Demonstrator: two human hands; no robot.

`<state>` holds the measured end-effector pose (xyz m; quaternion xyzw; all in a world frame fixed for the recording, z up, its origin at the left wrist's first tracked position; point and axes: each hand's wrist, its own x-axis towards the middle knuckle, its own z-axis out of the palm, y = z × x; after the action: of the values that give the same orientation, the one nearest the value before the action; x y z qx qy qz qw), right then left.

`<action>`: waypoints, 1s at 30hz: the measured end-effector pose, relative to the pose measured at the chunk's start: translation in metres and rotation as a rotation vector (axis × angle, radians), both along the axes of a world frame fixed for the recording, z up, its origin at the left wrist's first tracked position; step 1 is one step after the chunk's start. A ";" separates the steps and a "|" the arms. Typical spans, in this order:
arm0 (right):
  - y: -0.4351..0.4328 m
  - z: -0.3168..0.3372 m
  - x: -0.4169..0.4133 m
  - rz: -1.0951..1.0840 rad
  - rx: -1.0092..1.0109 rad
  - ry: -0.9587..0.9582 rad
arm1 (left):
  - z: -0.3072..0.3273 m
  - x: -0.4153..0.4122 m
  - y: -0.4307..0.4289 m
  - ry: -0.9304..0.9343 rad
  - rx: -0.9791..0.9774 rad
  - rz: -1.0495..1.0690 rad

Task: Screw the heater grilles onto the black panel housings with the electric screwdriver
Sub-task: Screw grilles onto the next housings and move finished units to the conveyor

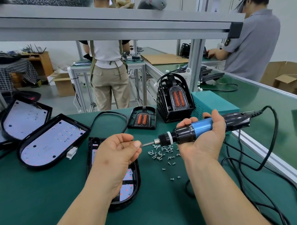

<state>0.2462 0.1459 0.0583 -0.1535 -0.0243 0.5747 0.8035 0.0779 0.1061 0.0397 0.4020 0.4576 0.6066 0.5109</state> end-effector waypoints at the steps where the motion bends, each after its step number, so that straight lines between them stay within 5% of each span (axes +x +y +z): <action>1: 0.000 0.000 0.000 -0.004 0.012 -0.019 | -0.001 0.000 0.001 0.032 0.004 0.013; 11: -0.004 0.003 -0.006 -0.018 0.020 -0.051 | 0.003 -0.004 0.002 0.159 -0.034 -0.035; 17: -0.003 -0.002 -0.010 -0.011 -0.022 -0.062 | 0.025 -0.071 0.000 0.560 -0.113 0.270; 19: -0.006 0.000 -0.014 0.000 -0.009 -0.092 | 0.019 -0.090 -0.008 0.639 -0.262 0.206; 23: -0.015 0.002 -0.031 0.048 0.072 -0.164 | 0.003 -0.088 -0.033 0.383 -0.402 -0.232; 25: -0.020 0.003 -0.043 0.077 0.111 -0.212 | -0.007 -0.080 -0.041 0.440 -0.335 -0.378; 30: -0.028 -0.001 -0.067 0.136 0.163 -0.355 | -0.022 -0.067 -0.048 0.388 -0.190 -0.306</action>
<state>0.1792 0.1181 0.0573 -0.1849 -0.2220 0.5878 0.7557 0.0108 0.0585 0.0173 0.5256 0.5357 0.3882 0.5349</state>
